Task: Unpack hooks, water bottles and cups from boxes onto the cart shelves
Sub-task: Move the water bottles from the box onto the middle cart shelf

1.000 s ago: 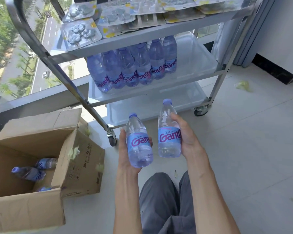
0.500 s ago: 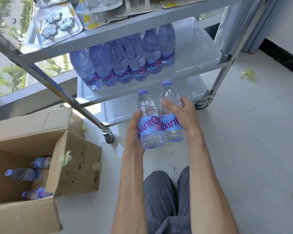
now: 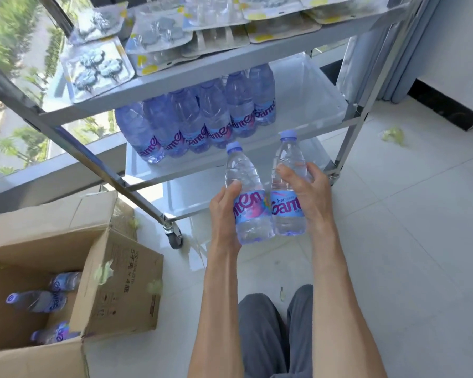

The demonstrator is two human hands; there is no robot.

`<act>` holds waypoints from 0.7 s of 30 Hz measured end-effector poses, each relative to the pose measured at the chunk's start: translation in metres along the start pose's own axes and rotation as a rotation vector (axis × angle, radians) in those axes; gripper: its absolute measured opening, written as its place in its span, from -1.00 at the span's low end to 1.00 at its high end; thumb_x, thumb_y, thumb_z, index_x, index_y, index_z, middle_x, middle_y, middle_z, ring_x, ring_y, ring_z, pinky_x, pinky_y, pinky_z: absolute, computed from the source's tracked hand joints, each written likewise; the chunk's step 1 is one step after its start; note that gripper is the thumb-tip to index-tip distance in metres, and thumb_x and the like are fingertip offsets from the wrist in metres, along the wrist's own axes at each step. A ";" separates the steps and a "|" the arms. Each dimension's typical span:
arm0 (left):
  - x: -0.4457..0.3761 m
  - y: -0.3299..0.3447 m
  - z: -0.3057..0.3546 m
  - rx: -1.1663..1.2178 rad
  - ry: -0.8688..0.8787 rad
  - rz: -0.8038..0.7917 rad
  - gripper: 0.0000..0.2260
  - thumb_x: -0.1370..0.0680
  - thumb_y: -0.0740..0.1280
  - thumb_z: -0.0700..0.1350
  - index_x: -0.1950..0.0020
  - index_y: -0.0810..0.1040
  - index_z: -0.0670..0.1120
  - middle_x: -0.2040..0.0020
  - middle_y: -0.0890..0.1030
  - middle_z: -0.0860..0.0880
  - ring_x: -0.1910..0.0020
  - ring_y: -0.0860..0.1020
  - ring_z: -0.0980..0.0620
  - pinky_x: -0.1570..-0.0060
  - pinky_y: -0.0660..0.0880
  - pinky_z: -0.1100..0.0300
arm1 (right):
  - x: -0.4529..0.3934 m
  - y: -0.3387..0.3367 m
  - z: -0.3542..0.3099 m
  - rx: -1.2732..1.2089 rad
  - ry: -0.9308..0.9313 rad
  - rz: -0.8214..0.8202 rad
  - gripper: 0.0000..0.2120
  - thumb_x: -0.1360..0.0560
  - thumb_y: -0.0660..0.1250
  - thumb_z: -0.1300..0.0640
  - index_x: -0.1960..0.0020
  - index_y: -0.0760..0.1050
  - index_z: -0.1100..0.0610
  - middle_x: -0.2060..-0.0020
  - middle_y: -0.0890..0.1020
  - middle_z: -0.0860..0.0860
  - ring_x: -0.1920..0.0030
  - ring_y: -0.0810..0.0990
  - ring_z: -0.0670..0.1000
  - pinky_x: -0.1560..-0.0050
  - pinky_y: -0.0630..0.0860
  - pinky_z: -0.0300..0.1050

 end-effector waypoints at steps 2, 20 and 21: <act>-0.004 0.012 0.005 -0.050 0.027 -0.025 -0.54 -0.35 0.50 0.08 -0.04 0.55 -0.23 0.08 0.53 -0.28 0.10 0.54 -0.23 0.00 0.49 -0.14 | -0.009 -0.003 -0.002 -0.041 -0.009 0.025 -0.62 -0.26 0.52 -0.29 0.10 0.57 -0.06 0.22 0.70 -0.01 0.20 0.70 0.11 0.08 0.62 0.26; -0.119 0.102 0.052 -0.667 0.626 0.455 -0.45 -0.20 0.54 0.11 -0.18 0.57 0.14 -0.02 0.56 0.09 0.03 0.57 0.15 -0.01 0.51 0.25 | -0.135 -0.012 -0.048 0.056 -0.260 0.221 -0.36 -0.34 0.59 0.08 -0.36 0.45 0.06 -0.23 0.60 -0.03 -0.24 0.56 0.02 -0.25 0.50 0.09; -0.126 0.110 0.052 -0.678 0.660 0.455 -0.48 -0.19 0.53 0.11 -0.14 0.56 0.16 0.01 0.56 0.10 0.04 0.57 0.12 0.02 0.49 0.27 | -0.143 -0.010 -0.050 0.042 -0.270 0.215 -0.35 -0.35 0.58 0.10 -0.38 0.44 0.08 -0.27 0.58 -0.01 -0.28 0.53 0.03 -0.29 0.47 0.09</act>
Point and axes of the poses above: each hand's wrist, its own x-axis away from the middle knuckle, its own y-axis out of the palm, z = x × y, the point moved 5 cm from there along -x, towards the middle knuckle
